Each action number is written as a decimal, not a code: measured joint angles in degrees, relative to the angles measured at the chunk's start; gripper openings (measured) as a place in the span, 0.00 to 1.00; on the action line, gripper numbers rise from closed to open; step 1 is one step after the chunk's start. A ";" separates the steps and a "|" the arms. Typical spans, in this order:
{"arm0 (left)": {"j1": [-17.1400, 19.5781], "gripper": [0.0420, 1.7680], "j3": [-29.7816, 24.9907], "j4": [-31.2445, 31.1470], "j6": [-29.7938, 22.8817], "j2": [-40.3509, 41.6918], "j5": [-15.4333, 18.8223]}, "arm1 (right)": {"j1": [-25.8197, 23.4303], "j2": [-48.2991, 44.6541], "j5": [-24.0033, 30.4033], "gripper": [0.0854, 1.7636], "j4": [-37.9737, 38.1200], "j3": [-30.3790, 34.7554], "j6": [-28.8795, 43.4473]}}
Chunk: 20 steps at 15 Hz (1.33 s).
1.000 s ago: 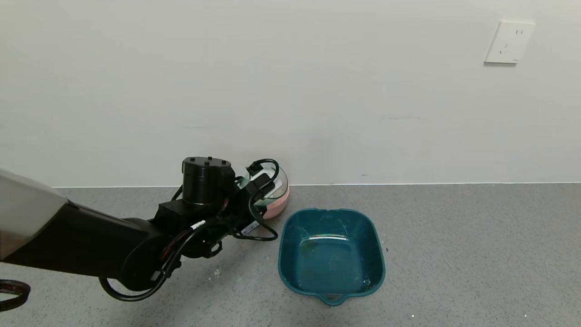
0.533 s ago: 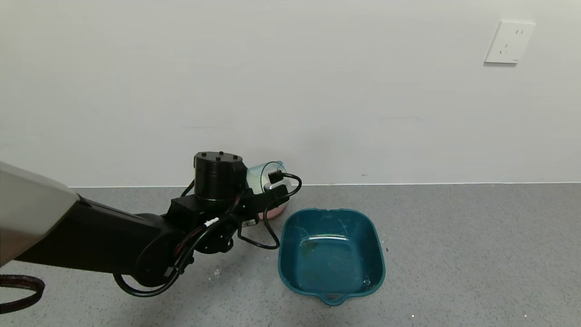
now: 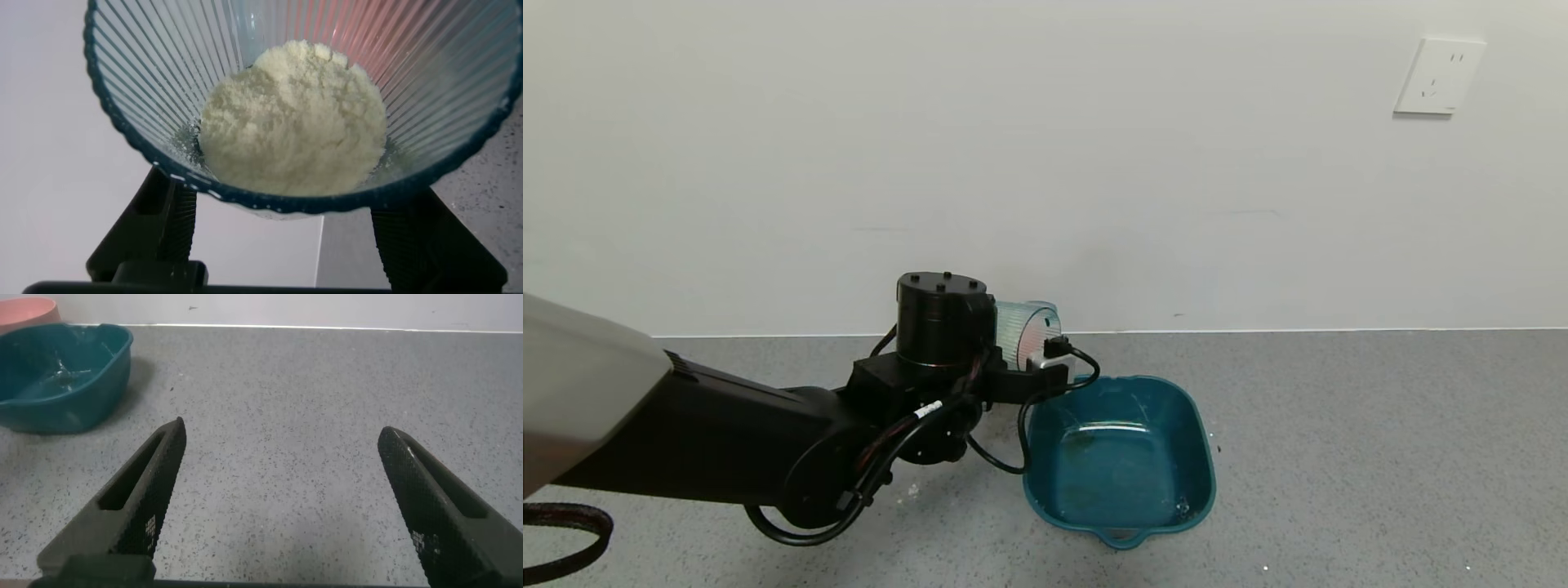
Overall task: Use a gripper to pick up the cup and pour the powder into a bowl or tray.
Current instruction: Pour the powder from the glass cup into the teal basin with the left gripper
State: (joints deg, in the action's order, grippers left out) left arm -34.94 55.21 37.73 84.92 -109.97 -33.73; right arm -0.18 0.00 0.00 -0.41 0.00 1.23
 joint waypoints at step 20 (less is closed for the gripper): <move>-7.95 0.69 0.88 -0.09 23.98 -0.67 -8.66 | 0.00 0.00 0.00 0.97 0.00 0.00 0.02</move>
State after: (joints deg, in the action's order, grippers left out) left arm -42.89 56.09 37.64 108.90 -110.64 -42.39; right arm -0.18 0.00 0.00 -0.41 0.00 1.26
